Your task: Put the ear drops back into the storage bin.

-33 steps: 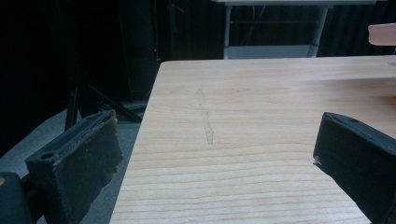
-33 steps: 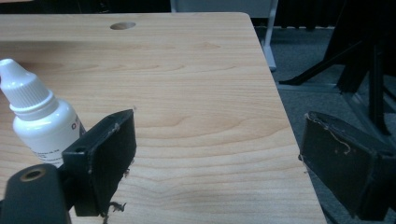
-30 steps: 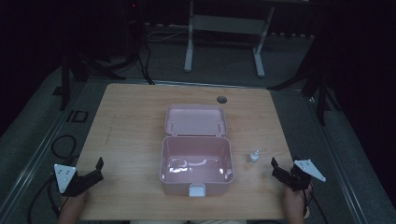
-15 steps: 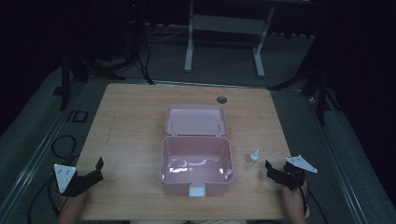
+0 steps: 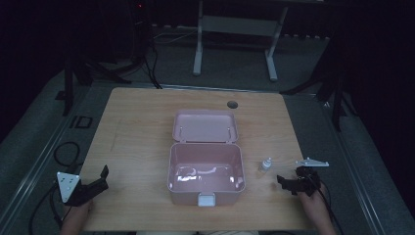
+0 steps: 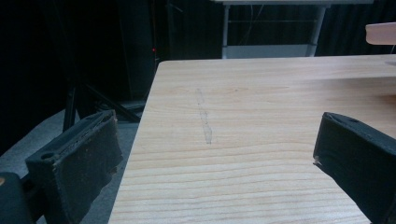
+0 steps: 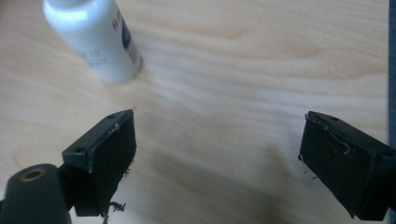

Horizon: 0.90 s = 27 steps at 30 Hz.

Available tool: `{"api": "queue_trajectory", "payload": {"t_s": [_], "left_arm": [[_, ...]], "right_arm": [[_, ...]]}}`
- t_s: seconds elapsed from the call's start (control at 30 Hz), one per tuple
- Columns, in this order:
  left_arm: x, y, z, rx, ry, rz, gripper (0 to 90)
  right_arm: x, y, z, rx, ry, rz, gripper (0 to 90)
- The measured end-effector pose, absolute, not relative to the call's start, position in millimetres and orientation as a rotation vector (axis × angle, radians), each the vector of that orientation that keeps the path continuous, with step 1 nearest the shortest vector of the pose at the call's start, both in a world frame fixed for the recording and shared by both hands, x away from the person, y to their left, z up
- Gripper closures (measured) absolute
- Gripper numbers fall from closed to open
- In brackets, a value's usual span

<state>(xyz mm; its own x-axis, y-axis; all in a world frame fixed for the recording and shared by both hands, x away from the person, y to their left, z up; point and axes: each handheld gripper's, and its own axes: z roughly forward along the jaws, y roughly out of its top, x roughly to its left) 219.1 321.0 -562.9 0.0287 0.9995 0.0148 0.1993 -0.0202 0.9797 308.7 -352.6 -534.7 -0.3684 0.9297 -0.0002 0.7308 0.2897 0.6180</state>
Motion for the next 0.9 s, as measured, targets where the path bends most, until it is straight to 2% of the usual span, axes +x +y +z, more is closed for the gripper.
{"api": "queue_trajectory", "payload": {"t_s": [0.33, 0.9], "left_arm": [[219.1, 321.0, -562.9, 1.382, 1.326, 1.099, 1.0], [218.9, 321.0, -563.0, 1.381, 1.325, 1.100, 1.0]], "right_arm": [[311.3, -353.9, -522.7, 1.553, 2.485, 0.485, 10.5], [307.0, -335.8, -510.3, 1.374, 2.831, 0.056, 10.5]]}}
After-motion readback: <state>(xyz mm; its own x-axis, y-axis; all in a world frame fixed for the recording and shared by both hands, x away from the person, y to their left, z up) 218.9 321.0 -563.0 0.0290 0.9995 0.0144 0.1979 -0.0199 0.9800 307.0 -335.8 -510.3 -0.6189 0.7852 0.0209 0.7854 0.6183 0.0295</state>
